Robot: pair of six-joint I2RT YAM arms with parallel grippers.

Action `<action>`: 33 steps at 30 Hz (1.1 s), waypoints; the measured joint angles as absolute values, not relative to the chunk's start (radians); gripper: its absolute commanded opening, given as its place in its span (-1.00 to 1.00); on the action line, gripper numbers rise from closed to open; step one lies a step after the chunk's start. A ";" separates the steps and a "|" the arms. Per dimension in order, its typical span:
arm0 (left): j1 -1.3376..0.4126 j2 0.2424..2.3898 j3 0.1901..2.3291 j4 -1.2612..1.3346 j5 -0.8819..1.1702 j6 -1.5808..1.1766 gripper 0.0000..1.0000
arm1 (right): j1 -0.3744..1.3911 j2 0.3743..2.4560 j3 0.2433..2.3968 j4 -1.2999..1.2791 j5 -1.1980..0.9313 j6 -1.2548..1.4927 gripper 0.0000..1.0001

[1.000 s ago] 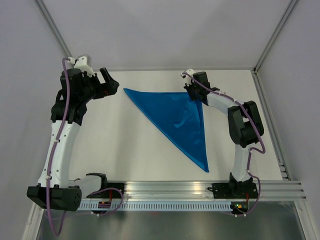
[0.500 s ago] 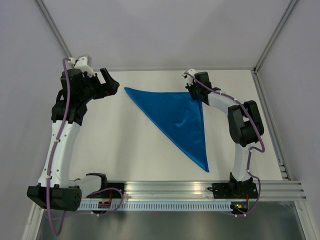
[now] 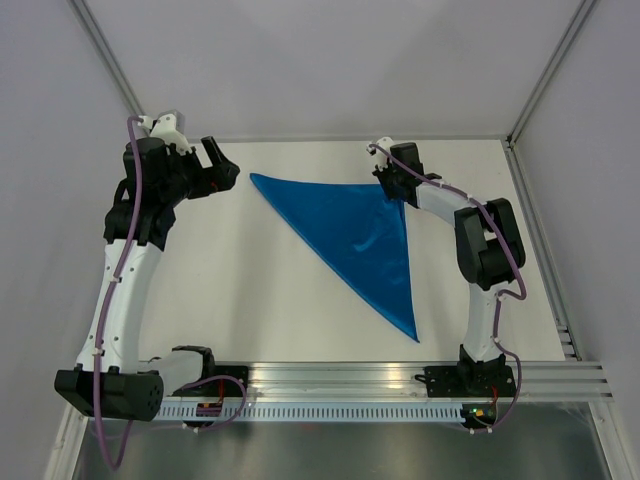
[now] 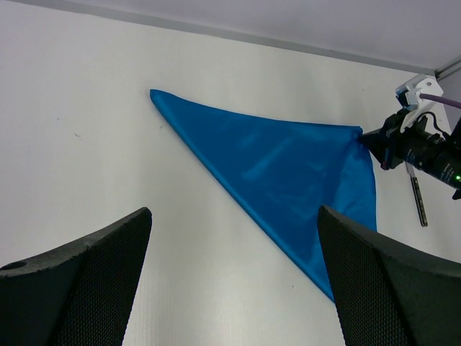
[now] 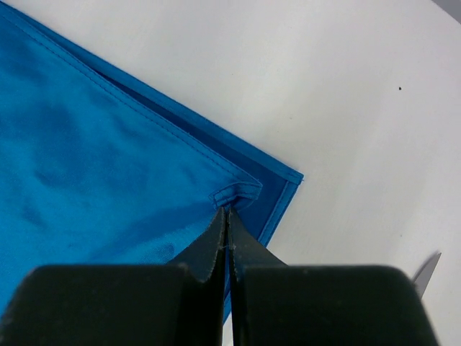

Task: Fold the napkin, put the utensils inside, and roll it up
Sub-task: Fold the napkin

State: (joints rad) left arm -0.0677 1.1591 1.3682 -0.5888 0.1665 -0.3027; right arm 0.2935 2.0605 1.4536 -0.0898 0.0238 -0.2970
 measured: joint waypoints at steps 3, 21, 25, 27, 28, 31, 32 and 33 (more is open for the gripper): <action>-0.068 1.161 1.367 -0.588 0.168 -0.303 0.99 | 0.291 2.062 1.457 -0.090 0.024 -0.301 -0.99; -0.068 1.166 1.367 -0.588 0.168 -0.303 0.99 | 0.278 2.103 1.486 -0.090 0.037 -0.312 -0.99; -0.068 1.167 1.367 -0.588 0.168 -0.303 0.99 | 0.277 2.111 1.486 -0.091 0.049 -0.312 -0.79; -0.068 1.167 1.363 -0.585 0.169 -0.303 0.99 | 0.277 2.111 1.487 -0.091 0.057 -0.310 -0.46; -0.068 1.167 1.360 -0.583 0.169 -0.303 0.99 | 0.277 2.111 1.489 -0.091 0.061 -0.309 -0.13; -0.068 1.169 1.349 -0.577 0.170 -0.303 0.99 | 0.272 2.114 1.509 -0.100 0.069 -0.308 0.23; -0.068 1.169 1.346 -0.574 0.170 -0.303 0.99 | 0.270 2.116 1.524 -0.107 0.069 -0.310 0.27; -0.068 1.169 1.343 -0.573 0.170 -0.305 0.99 | 0.265 2.119 1.540 -0.116 0.068 -0.311 0.30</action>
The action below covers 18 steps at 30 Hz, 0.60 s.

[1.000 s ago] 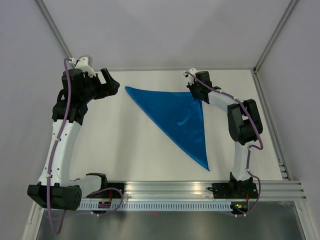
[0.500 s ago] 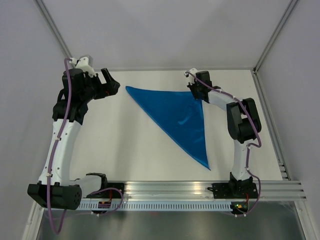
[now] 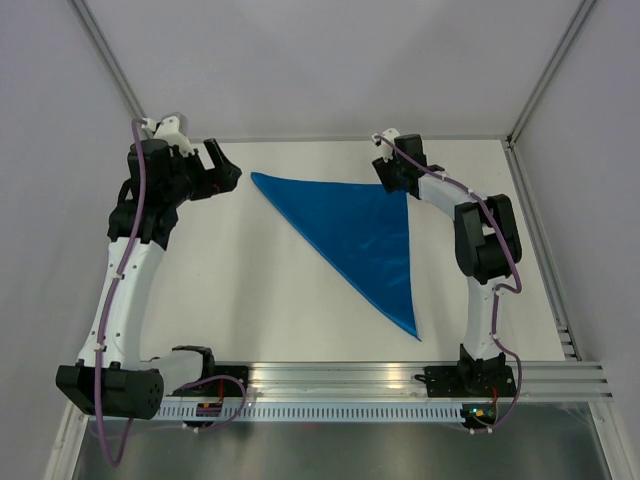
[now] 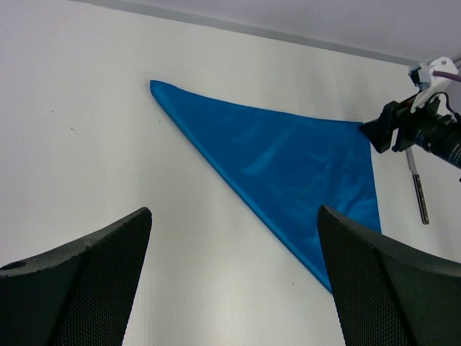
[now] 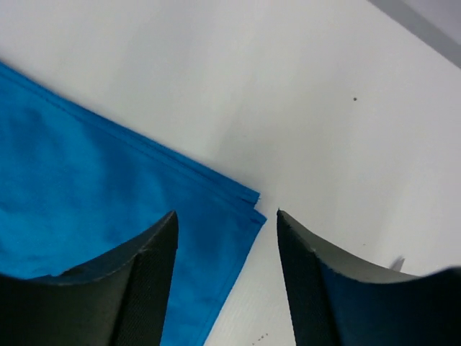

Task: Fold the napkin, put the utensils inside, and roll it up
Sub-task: Fold the napkin, then grab a utensil with the right arm

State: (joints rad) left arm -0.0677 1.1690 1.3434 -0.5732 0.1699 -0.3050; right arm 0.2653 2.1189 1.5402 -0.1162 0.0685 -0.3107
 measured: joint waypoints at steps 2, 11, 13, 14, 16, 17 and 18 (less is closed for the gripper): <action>-0.068 1.169 1.337 -0.570 0.173 -0.313 0.99 | 0.252 2.126 1.589 -0.144 0.068 -0.306 0.32; -0.068 1.153 1.282 -0.526 0.200 -0.337 0.99 | 0.096 2.048 1.566 -0.258 0.009 -0.276 0.21; -0.068 1.142 1.262 -0.511 0.213 -0.344 0.99 | 0.038 2.004 1.499 -0.296 -0.013 -0.276 0.21; -0.068 1.136 1.251 -0.504 0.217 -0.347 0.99 | 0.001 1.982 1.464 -0.316 -0.027 -0.277 0.21; -0.068 1.126 1.232 -0.487 0.226 -0.353 0.99 | -0.054 1.943 1.398 -0.338 -0.038 -0.284 0.21; -0.068 1.122 1.221 -0.474 0.234 -0.356 0.99 | -0.084 1.922 1.361 -0.353 -0.044 -0.288 0.21; -0.068 1.119 1.209 -0.463 0.241 -0.360 0.99 | -0.112 1.899 1.324 -0.366 -0.048 -0.293 0.20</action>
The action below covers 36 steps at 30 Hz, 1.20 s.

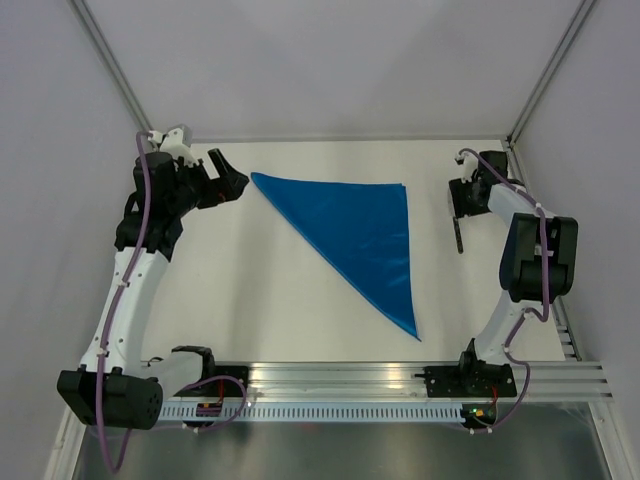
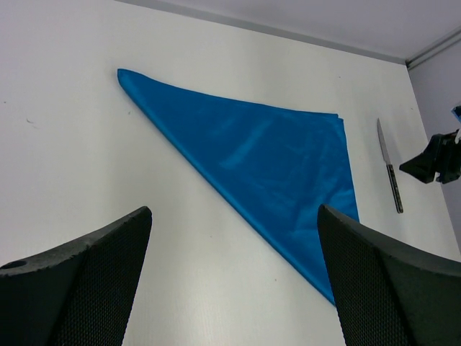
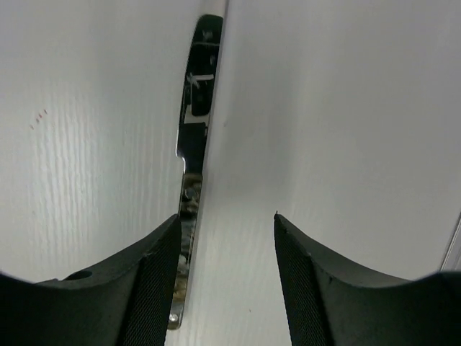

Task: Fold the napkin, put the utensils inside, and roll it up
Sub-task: Grab a utensil with the right arm

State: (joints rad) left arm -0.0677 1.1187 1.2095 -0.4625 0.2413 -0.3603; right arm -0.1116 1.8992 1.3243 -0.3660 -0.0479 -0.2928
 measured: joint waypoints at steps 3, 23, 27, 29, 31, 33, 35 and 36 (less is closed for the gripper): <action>-0.068 1.116 1.184 -0.441 0.258 -0.370 0.99 | -0.146 1.853 1.251 -0.401 -0.057 -0.303 0.18; -0.068 1.097 1.126 -0.387 0.290 -0.378 0.99 | -0.133 1.896 1.211 -0.415 -0.138 -0.296 -0.56; -0.068 1.097 1.123 -0.387 0.290 -0.379 0.99 | -0.132 1.897 1.211 -0.403 -0.142 -0.294 -0.99; -0.068 1.097 1.123 -0.387 0.290 -0.379 0.99 | -0.133 1.897 1.210 -0.402 -0.142 -0.292 -0.99; -0.068 1.097 1.123 -0.387 0.290 -0.379 0.99 | -0.133 1.894 1.211 -0.405 -0.143 -0.292 -0.99; -0.068 1.098 1.123 -0.387 0.290 -0.379 0.99 | -0.133 1.887 1.210 -0.424 -0.147 -0.292 -0.99; -0.068 1.100 1.123 -0.387 0.290 -0.379 0.99 | -0.133 1.866 1.211 -0.459 -0.160 -0.291 -0.99; -0.068 1.102 1.123 -0.387 0.290 -0.379 0.99 | -0.133 1.850 1.212 -0.479 -0.168 -0.291 -0.99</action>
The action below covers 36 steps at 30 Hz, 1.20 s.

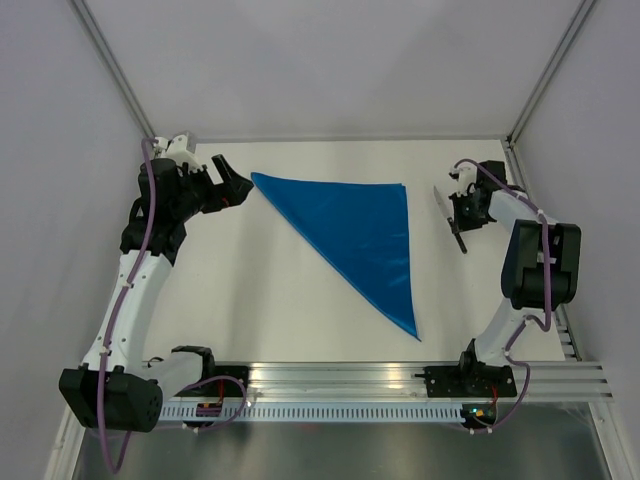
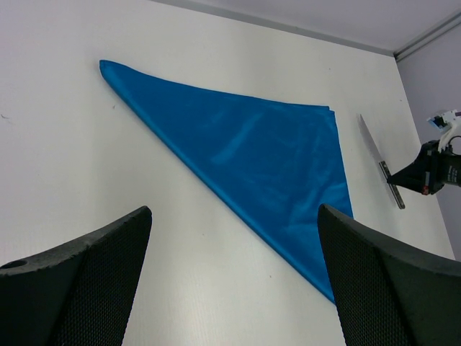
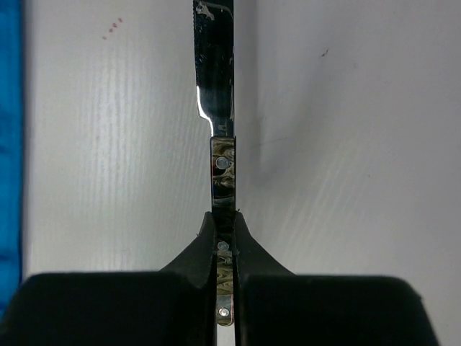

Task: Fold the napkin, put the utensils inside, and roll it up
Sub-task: Grab a utensil with the right arm, then place the utensil onto the napkin

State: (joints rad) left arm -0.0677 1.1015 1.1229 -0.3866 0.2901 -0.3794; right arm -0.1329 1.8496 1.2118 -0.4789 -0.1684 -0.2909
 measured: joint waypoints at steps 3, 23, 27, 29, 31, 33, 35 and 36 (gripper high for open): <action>-0.068 1.103 1.123 -0.387 0.290 -0.381 0.99 | -0.128 1.787 1.231 -0.540 -0.199 -0.287 -0.99; -0.068 1.103 1.123 -0.387 0.290 -0.414 0.99 | 0.488 1.741 1.260 -0.551 -0.245 -0.029 -0.99; -0.068 1.103 1.123 -0.387 0.289 -0.415 0.99 | 0.559 1.798 1.284 -0.508 -0.247 0.027 -0.99; -0.068 1.103 1.123 -0.388 0.287 -0.415 0.99 | 0.574 1.821 1.290 -0.483 -0.242 0.049 -0.99; -0.068 1.103 1.123 -0.388 0.286 -0.415 0.99 | 0.583 1.838 1.291 -0.459 -0.230 0.066 -0.99; -0.068 1.103 1.123 -0.388 0.285 -0.415 0.99 | 0.592 1.853 1.293 -0.440 -0.218 0.080 -0.99; -0.068 1.103 1.123 -0.389 0.284 -0.415 0.99 | 0.601 1.871 1.298 -0.422 -0.209 0.089 -0.99; -0.068 1.103 1.123 -0.389 0.284 -0.415 0.99 | 0.607 1.881 1.301 -0.414 -0.206 0.094 -0.99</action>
State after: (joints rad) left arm -0.0677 1.1034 1.1233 -0.3885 0.2840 -0.4149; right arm 0.6075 1.8812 1.3006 -0.4137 -0.2058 0.0937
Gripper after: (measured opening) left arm 0.994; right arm 0.033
